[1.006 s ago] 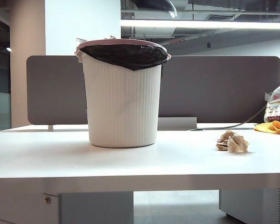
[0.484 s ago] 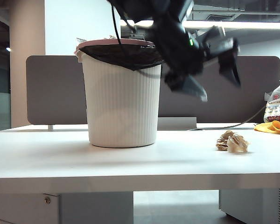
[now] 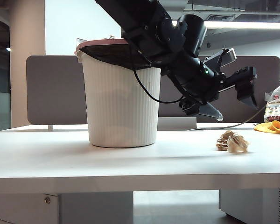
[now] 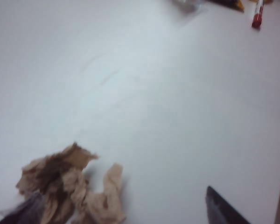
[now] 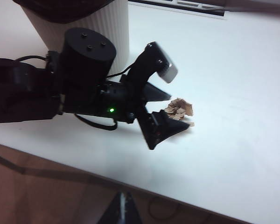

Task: Pick up all the trash on the table and put it in the trash can.

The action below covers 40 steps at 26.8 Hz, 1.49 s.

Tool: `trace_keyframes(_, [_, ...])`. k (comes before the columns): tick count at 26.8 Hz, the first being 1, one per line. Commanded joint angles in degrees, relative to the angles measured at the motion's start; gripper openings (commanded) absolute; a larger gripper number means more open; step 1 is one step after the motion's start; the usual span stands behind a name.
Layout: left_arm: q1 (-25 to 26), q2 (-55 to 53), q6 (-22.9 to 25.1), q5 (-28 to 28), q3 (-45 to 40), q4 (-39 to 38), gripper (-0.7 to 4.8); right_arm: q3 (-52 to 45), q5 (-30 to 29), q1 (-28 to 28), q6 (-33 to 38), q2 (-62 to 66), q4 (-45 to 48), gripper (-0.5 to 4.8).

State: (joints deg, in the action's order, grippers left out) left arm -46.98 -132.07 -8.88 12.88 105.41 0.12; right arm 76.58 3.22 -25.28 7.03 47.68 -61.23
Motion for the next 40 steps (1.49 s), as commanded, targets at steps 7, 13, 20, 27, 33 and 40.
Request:
trace_keyframes(7, [-1.6,-2.7,-2.2,-5.3,0.2,2.3,4.79,0.1,-0.6,-0.1,-0.2,-0.1,0.9,-0.01])
trace_keyframes(13, [-2.6,-3.6,-2.0,-13.9,0.2,1.3,4.79,0.1,-0.9,-0.1,-1.3,-0.1,1.1,-0.01])
trace_keyframes(20, [-2.8,-5.2,-1.9,-14.8,0.2,1.3,4.79,0.1,-2.1,-0.1,-1.5,-0.1,1.2,-0.01])
trace_keyframes(27, [-2.9,-5.9,-2.1,-12.5,0.2,4.2,4.79,0.1,-1.9,-0.1,-1.6,-0.1,1.4,-0.01])
trace_keyframes(33, [-2.8,-6.3,-2.1,-10.6,0.2,5.8,2.75,0.1,-1.9,-0.1,-1.6,-0.1,1.5,-0.01])
trace_keyframes(40, [-2.8,-7.1,-2.3,-6.6,0.2,5.9,-0.06,0.1,-1.9,-0.1,-2.0,0.0,1.5,-0.01])
